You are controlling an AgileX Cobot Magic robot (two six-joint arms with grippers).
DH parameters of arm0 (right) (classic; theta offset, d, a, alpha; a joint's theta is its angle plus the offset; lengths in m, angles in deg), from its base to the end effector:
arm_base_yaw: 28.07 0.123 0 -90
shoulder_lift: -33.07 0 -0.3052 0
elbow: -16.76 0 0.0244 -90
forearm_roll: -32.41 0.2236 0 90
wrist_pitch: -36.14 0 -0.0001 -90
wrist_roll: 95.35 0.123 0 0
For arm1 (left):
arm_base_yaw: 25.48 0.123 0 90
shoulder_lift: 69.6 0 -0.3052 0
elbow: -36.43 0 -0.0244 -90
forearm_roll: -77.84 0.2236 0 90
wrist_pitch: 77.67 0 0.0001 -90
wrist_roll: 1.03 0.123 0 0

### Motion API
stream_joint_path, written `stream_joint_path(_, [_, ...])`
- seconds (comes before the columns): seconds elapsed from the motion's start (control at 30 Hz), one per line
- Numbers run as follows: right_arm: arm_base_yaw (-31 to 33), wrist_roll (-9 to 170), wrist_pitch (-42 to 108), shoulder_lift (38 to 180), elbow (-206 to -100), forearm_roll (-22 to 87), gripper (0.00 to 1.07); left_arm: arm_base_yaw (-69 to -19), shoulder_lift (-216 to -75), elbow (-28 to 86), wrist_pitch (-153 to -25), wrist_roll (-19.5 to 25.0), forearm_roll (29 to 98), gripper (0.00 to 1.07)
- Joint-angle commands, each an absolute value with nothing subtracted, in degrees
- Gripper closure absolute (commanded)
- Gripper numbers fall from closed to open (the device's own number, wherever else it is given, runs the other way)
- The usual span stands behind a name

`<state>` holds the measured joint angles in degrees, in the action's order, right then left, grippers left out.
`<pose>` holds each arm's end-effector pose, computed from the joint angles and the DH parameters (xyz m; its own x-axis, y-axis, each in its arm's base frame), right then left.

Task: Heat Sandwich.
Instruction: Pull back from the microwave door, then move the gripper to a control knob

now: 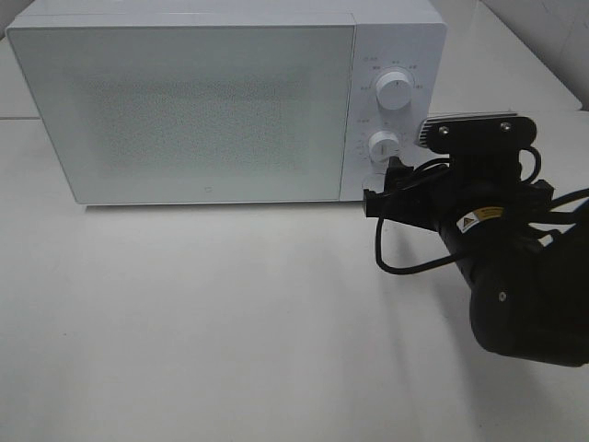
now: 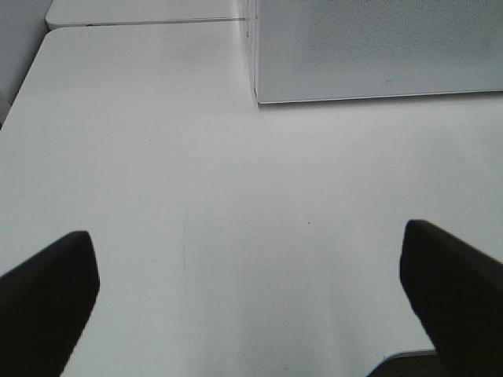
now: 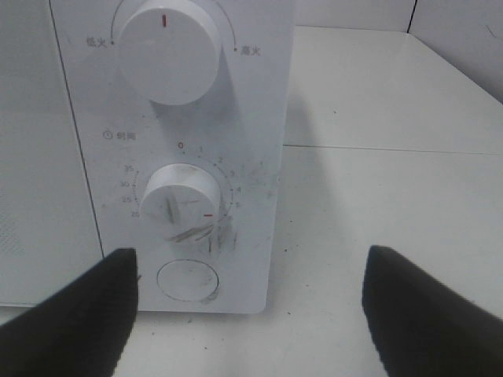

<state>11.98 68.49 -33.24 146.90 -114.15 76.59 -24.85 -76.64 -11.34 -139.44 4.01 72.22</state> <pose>0.2843 0.1342 0.1784 -0.1406 -0.0710 -0.9875 0.0098 0.9973 -0.0730 -0.0245 -0.0109 0.2545 -0.4425 0.0364 -0.8960 0.0847 0.9964 -0.0013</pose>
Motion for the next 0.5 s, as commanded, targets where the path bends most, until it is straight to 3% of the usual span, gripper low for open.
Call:
stream_joint_path(0.03, [12.0, 69.0, -34.1, 148.5, -116.0, 75.9, 0.31, -24.7, -75.2, -11.6, -138.9, 3.7, 72.0, 0.06])
stream_joint_path(0.5, [7.4, 69.7, -30.3, 156.2, -125.7, 71.3, 0.31, -24.7, -75.2, -11.6, -138.9, 3.7, 72.0, 0.06])
